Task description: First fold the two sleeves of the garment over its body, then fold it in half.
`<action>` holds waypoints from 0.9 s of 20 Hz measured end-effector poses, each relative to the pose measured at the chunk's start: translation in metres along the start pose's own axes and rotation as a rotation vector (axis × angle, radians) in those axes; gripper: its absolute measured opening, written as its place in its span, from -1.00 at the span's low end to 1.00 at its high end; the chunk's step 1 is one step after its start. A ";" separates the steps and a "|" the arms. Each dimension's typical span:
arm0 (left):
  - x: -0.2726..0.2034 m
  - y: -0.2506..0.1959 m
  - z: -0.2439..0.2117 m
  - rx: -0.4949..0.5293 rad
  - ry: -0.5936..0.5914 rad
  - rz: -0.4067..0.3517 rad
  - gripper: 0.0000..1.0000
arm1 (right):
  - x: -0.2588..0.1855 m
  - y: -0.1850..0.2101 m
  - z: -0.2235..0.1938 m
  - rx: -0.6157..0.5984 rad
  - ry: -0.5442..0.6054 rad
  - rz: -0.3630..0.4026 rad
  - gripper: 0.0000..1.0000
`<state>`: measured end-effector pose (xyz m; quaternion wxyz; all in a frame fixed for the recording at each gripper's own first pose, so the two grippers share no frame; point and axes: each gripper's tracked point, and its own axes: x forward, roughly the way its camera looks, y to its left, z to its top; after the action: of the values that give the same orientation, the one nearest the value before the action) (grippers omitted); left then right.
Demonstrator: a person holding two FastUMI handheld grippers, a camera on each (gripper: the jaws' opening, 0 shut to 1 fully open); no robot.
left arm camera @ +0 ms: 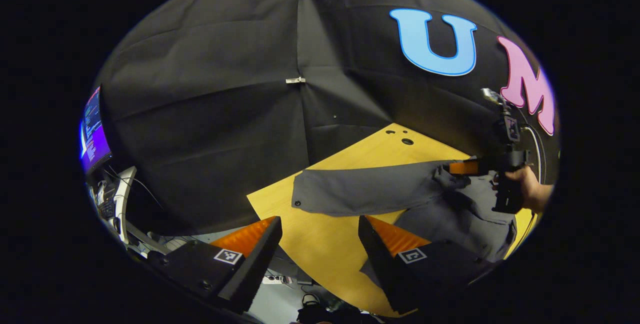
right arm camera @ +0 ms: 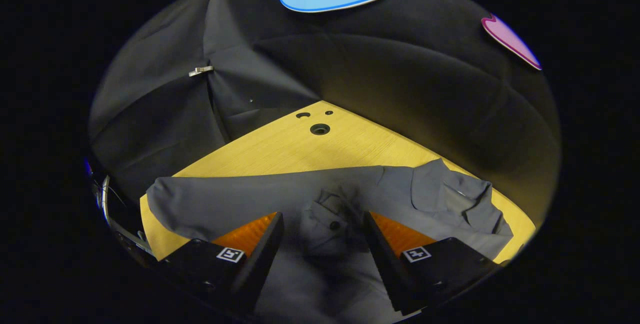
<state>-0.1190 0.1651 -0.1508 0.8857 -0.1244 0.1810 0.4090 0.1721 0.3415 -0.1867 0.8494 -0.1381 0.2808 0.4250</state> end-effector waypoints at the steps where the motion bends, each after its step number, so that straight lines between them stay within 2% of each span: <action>1: 0.004 0.002 0.003 0.000 -0.001 0.002 0.94 | -0.010 -0.003 -0.002 -0.006 -0.011 -0.008 0.86; 2: 0.010 0.003 0.005 0.004 0.002 0.000 0.94 | -0.019 -0.008 -0.002 -0.007 -0.027 -0.018 0.97; 8: 0.068 0.017 0.009 0.006 0.047 -0.007 0.94 | -0.085 -0.052 -0.008 0.104 -0.091 -0.112 0.96; 13: 0.139 0.018 0.007 0.018 0.113 -0.030 0.95 | -0.146 -0.109 -0.033 0.164 -0.075 -0.265 0.97; 18: 0.207 0.025 0.004 0.020 0.172 -0.007 0.95 | -0.206 -0.134 -0.055 0.261 -0.081 -0.397 0.96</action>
<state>-0.0129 0.3231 -0.2364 0.8694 -0.1507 0.2603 0.3919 0.1604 0.1023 -0.1090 0.9375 -0.0622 0.2664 0.2151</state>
